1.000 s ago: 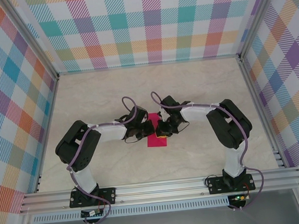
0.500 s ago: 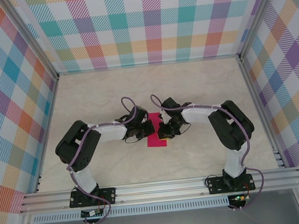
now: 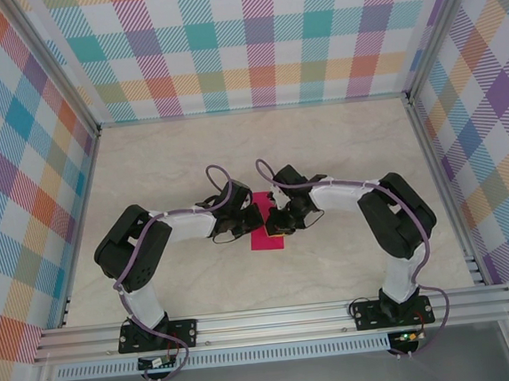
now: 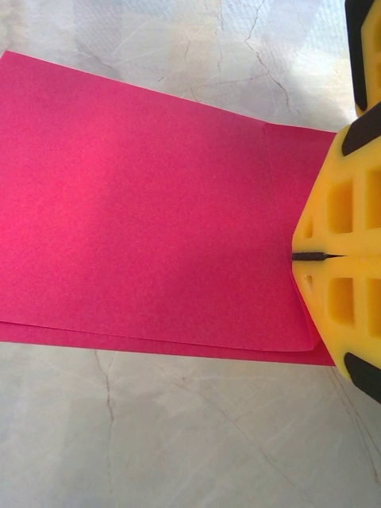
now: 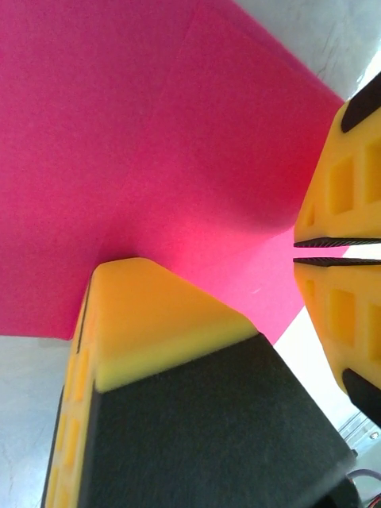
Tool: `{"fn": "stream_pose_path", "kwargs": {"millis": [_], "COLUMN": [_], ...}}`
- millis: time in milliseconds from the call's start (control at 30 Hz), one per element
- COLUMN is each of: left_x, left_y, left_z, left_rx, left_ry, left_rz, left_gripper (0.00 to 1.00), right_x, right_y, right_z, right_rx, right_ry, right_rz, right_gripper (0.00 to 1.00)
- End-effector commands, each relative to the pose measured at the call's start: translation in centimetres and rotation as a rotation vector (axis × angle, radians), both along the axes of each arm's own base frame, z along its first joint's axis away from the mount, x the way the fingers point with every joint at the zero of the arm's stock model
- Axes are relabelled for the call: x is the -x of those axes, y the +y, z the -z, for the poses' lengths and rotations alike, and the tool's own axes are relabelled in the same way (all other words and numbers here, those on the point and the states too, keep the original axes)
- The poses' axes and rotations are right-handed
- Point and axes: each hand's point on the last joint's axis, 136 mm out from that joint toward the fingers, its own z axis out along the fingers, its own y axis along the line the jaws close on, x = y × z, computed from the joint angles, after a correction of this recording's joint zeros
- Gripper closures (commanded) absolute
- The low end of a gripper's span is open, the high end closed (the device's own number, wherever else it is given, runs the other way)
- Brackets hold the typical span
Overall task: Fold a paper plane with a square sheet of paper (pick it up from the middle)
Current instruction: Fold the triangle a second time at the center of the table, then rotate the paper at the center of the table.
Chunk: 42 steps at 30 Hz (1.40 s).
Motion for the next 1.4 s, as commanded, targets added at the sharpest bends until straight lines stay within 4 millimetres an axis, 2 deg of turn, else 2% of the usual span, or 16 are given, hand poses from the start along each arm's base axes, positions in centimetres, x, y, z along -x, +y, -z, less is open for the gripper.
{"fn": "stream_pose_path", "kwargs": {"millis": [0, 133, 333, 533, 867, 1067, 1200, 1267, 1367], "left_x": [1.7, 1.8, 1.9, 1.8, 1.5, 0.8, 0.0, -0.4, -1.0], "left_y": [2.9, 3.1, 3.6, 4.1, 3.7, 2.3, 0.5, -0.5, -1.9], "left_z": [4.4, 4.5, 4.8, 4.7, 4.4, 3.2, 1.4, 0.0, -2.5], "left_rx": [-0.141, -0.145, -0.161, -0.17, -0.161, -0.113, -0.035, 0.01, 0.073], "left_ry": [0.096, 0.1, 0.109, 0.107, 0.101, 0.075, 0.047, 0.023, -0.022], "left_rz": [-0.048, -0.052, -0.06, -0.072, -0.056, -0.017, 0.013, 0.026, 0.031], "left_gripper": [0.96, 0.96, 0.96, 0.96, 0.96, 0.95, 0.93, 0.9, 0.82], "right_x": [0.5, 1.3, 3.2, 4.7, 6.4, 5.0, 2.9, 2.0, 0.5], "right_y": [0.5, -0.4, -2.9, -4.8, -6.5, -6.0, -5.6, -5.2, -4.8], "right_z": [0.7, 1.6, 2.6, 3.0, 2.8, 0.3, -2.1, -3.3, -4.6], "right_rx": [-0.003, 0.033, 0.115, 0.163, 0.199, 0.152, 0.11, 0.076, 0.048], "right_ry": [0.034, 0.055, 0.077, 0.083, 0.087, 0.002, -0.095, -0.133, -0.186], "right_rz": [-0.012, -0.017, -0.024, -0.026, -0.035, 0.007, 0.084, 0.122, 0.184], "right_gripper": [0.86, 0.86, 0.87, 0.88, 0.88, 0.88, 0.85, 0.81, 0.69]}}
